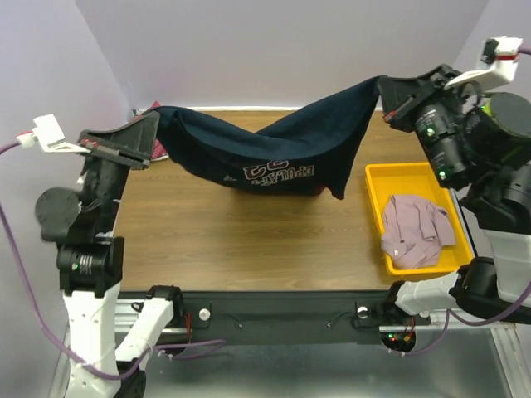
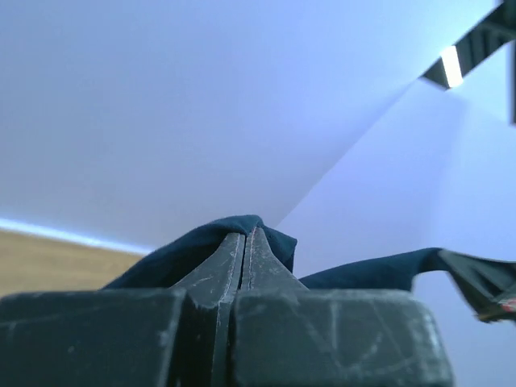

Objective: Fold and stack the tank tops
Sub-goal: Flatten the tank top out

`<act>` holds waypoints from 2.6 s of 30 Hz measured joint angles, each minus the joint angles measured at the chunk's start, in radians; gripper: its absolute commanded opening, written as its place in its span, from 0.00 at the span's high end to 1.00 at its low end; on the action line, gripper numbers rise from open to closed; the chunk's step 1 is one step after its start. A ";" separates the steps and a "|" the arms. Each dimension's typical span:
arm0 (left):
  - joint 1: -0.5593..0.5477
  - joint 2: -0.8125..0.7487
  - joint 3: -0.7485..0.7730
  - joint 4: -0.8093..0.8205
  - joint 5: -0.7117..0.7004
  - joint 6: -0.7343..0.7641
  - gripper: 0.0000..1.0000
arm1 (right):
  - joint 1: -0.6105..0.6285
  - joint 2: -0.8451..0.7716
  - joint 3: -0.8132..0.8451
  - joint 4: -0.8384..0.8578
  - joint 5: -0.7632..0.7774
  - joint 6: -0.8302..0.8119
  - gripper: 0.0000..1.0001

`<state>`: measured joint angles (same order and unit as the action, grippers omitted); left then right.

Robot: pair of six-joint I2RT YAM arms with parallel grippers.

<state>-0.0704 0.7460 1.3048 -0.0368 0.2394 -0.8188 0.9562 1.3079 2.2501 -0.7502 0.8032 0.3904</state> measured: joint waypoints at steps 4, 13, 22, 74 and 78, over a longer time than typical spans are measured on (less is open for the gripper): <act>0.000 -0.014 0.095 0.030 -0.003 -0.012 1.00 | 0.000 -0.028 0.014 -0.003 0.002 -0.050 1.00; 0.000 0.105 0.201 0.137 -0.003 -0.048 1.00 | 0.000 -0.012 0.042 0.109 0.055 -0.209 0.99; 0.000 0.475 0.219 0.262 0.037 -0.119 1.00 | -0.138 0.257 0.091 0.268 0.007 -0.363 0.99; 0.039 0.320 -0.821 0.377 0.214 -0.208 1.00 | -0.872 -0.255 -1.628 0.577 -1.155 0.323 0.99; 0.028 0.248 -0.848 0.175 0.131 -0.172 1.00 | -0.864 -0.328 -1.722 0.479 -1.149 0.322 0.99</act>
<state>-0.0422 0.9936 0.4568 0.1379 0.3706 -0.9909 0.0921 0.9794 0.5285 -0.2710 -0.3458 0.7128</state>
